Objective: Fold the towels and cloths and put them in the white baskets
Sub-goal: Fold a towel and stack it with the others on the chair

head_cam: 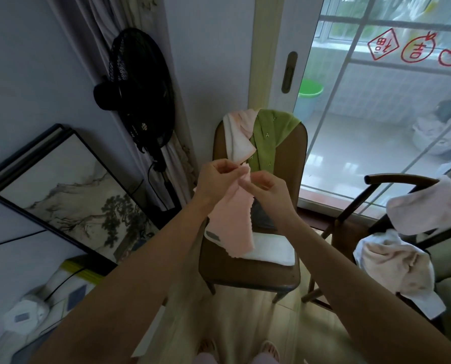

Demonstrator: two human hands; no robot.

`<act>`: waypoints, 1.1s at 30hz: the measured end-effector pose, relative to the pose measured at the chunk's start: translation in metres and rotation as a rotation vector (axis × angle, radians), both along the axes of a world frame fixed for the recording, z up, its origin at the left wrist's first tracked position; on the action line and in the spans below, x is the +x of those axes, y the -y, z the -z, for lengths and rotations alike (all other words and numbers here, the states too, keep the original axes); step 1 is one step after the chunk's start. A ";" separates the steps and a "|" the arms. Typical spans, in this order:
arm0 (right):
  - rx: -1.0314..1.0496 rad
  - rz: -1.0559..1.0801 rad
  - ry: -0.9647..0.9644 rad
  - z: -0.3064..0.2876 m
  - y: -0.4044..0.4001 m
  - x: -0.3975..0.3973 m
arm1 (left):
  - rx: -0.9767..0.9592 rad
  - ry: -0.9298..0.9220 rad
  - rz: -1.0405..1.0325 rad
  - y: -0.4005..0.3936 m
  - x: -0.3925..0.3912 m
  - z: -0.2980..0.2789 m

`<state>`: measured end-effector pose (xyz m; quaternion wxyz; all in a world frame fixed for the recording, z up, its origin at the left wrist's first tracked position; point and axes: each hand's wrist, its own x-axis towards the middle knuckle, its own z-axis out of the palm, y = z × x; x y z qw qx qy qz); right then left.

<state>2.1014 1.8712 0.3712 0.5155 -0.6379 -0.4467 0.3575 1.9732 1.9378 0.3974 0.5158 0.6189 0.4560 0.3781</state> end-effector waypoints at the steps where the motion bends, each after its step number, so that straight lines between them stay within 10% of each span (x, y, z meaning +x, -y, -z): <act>1: 0.006 0.049 0.073 0.001 -0.002 -0.003 | -0.004 0.004 0.005 0.000 0.001 -0.002; 11: -0.057 0.193 0.370 0.013 -0.002 -0.001 | -0.051 0.047 -0.016 -0.006 -0.005 0.000; 22: -0.347 -0.383 -0.046 0.012 0.015 0.011 | -0.137 0.100 -0.093 -0.016 -0.007 0.013; 33: -0.188 0.002 0.210 0.036 0.012 -0.008 | -0.122 0.091 -0.141 -0.017 -0.001 0.005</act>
